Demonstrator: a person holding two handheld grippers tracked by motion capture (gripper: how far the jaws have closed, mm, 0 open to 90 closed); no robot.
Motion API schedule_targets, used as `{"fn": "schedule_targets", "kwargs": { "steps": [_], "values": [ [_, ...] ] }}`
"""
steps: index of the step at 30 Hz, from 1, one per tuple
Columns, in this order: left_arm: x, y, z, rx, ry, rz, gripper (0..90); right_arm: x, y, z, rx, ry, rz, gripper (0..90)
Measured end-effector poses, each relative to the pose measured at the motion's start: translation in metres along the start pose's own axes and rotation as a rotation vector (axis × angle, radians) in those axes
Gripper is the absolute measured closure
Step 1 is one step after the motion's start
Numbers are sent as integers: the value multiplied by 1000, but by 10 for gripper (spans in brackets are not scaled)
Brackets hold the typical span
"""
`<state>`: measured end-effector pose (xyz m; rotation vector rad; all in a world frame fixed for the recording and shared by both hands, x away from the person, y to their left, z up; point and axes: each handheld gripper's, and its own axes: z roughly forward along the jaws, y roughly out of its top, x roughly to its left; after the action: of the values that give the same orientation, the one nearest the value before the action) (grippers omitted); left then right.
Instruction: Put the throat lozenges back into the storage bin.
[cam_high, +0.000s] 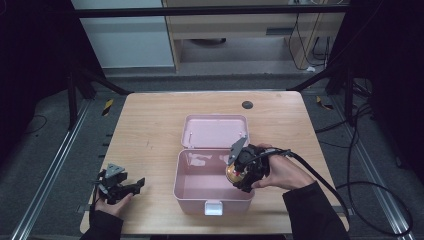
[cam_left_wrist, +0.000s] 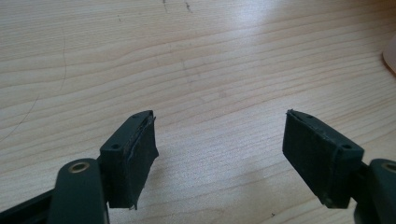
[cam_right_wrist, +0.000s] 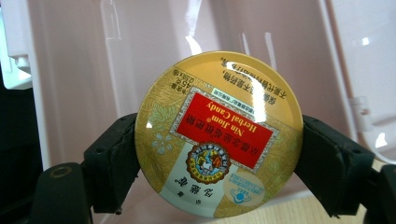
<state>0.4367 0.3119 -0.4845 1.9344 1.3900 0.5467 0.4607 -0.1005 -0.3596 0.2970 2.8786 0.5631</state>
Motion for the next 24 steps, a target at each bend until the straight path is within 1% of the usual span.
{"fn": "schedule_targets", "kwargs": {
  "steps": [3, 5, 7, 10, 13, 16, 19, 20, 21, 22, 23, 24],
  "values": [
    [0, 0, 0, 2, 0, 2, 254, 1, 0, 3, 5, 3, 1, 206],
    [0, 0, 0, 2, 0, 2, 254, 1, -4, 8, 2, 15, 15, 206],
    [0, 0, 0, 1, 1, 0, 254, 1, -5, 9, 1, 14, 21, 206],
    [0, 0, 0, 3, 1, 4, 254, 2, -7, 13, 8, 20, 2, 206],
    [0, 0, 0, 1, 0, 4, 254, 2, -6, 16, 7, 24, -1, 206],
    [0, 0, 0, 1, 1, 2, 254, 3, -6, 20, 21, 22, -3, 206],
    [0, 0, 0, 2, 0, 2, 254, 4, -6, 22, 16, 26, -6, 206],
    [0, 0, -1, 2, 1, 3, 254, 3, -7, 23, 8, 31, -3, 206],
    [0, 0, -1, -1, 1, 2, 254, 2, -10, 26, 0, 38, 17, 206],
    [0, 0, -1, -1, 1, 2, 254, 2, -12, 28, 6, 33, 25, 206],
    [0, 0, 0, 2, 1, 2, 254, 1, -13, 30, 13, 33, 14, 206],
    [0, 0, 0, 3, 1, 3, 254, 2, -14, 31, 19, 31, 19, 206]
  ]
}}
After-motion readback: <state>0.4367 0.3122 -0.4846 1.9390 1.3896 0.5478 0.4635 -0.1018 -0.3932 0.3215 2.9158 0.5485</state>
